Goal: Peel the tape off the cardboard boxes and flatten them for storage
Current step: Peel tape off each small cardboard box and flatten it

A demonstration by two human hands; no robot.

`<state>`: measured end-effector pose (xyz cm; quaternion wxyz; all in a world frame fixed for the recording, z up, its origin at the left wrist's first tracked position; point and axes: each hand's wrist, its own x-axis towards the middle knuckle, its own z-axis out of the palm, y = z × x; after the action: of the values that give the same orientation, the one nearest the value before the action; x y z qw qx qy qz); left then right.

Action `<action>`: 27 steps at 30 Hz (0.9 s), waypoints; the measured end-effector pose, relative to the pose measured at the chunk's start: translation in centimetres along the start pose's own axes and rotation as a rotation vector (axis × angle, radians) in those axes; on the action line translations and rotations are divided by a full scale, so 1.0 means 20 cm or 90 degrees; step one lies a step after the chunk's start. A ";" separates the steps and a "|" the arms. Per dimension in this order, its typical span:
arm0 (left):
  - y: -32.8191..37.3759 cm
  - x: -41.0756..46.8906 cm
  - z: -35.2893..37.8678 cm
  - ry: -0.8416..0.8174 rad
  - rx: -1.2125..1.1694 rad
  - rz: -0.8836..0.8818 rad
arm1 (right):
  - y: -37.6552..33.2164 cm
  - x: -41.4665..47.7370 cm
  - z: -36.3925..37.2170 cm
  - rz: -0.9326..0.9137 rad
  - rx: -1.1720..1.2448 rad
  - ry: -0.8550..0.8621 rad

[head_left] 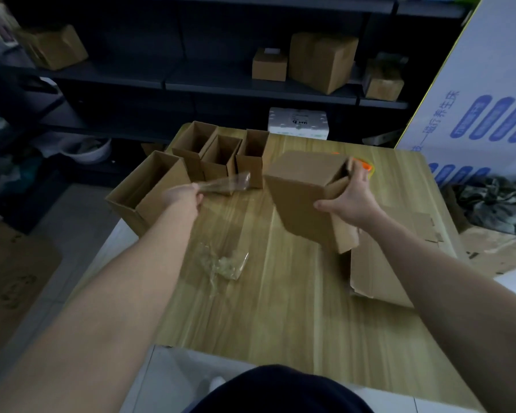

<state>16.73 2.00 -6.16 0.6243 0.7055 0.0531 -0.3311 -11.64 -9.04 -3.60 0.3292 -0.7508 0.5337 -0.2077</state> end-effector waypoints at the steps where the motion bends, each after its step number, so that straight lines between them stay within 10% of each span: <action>1: -0.03 0.02 -0.03 0.020 0.054 0.043 | 0.02 0.01 -0.03 0.014 -0.005 0.028; 6: -0.29 0.05 -0.07 -0.091 0.483 0.242 | -0.03 0.01 0.00 -0.029 -0.044 0.011; 16: -0.73 0.05 -0.14 -0.359 0.886 0.200 | -0.02 -0.01 0.04 -0.052 -0.057 -0.004; 27: -0.61 0.09 -0.18 -0.327 0.769 0.123 | -0.19 0.00 0.16 -0.078 -0.003 -0.088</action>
<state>13.60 7.29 -17.40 0.1386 0.8317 -0.3559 -0.4030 -6.98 -7.42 -2.98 0.3504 -0.7952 0.4634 -0.1736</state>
